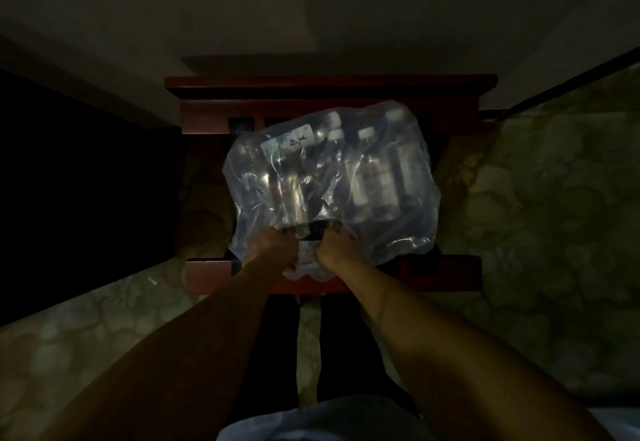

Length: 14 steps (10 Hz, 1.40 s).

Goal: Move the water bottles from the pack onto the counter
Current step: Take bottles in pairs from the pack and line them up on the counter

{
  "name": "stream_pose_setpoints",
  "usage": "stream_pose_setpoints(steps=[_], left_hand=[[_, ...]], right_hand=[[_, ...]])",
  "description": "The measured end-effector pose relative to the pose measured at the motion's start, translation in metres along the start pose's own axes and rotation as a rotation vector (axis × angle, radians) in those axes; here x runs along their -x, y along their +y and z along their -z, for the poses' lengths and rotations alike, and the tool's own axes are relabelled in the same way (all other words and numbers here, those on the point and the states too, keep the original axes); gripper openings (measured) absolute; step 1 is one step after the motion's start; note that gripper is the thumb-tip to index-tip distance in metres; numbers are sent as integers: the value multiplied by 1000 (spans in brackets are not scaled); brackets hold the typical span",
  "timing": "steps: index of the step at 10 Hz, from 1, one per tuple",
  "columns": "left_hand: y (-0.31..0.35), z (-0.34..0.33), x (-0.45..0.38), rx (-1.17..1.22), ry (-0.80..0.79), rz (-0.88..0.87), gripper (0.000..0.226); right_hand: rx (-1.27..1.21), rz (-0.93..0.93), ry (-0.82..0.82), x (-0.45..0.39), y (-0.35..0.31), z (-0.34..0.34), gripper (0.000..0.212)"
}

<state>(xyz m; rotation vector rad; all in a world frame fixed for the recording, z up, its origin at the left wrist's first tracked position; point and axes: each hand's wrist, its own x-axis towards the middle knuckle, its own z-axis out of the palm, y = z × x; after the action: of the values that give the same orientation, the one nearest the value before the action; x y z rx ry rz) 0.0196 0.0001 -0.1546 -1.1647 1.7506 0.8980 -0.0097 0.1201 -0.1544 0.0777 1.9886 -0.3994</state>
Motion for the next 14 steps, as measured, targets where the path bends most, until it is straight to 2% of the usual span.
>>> stream_pose_setpoints(steps=[1,2,3,4,5,6,7,8,9,10,11,12,14], left_hand=[[-1,-1,-3,-40,38,-3,27],[-5,-6,-5,-101,14,-52,32],[0,-4,1,-265,18,-143,39],[3,-8,1,-466,91,-224,40],[6,-13,2,-642,212,-336,36],[8,-10,-4,-702,290,-338,37],[8,-15,-14,-412,198,-259,47],[8,-32,-14,-313,184,-185,63],[11,-36,-17,-273,226,-170,59],[20,-34,-21,-238,252,-142,63],[34,-37,-20,-325,251,-87,77],[41,-40,-18,-330,271,-41,78],[41,-25,-37,354,47,-26,34]], right_hand=[[35,-6,-148,-4,0,7,49],[-61,-34,-157,-4,0,13,43],[-177,-49,-136,-4,5,19,33],[-165,-14,-130,-7,16,20,35],[37,24,-209,-8,16,15,63],[189,83,-145,-5,15,2,47],[163,125,11,-1,21,-12,43],[190,177,108,7,26,-18,51],[247,232,155,20,23,-14,69],[226,253,103,29,12,2,78],[175,229,-21,38,12,21,92],[199,316,-20,50,16,34,76],[213,492,258,90,21,27,59]])
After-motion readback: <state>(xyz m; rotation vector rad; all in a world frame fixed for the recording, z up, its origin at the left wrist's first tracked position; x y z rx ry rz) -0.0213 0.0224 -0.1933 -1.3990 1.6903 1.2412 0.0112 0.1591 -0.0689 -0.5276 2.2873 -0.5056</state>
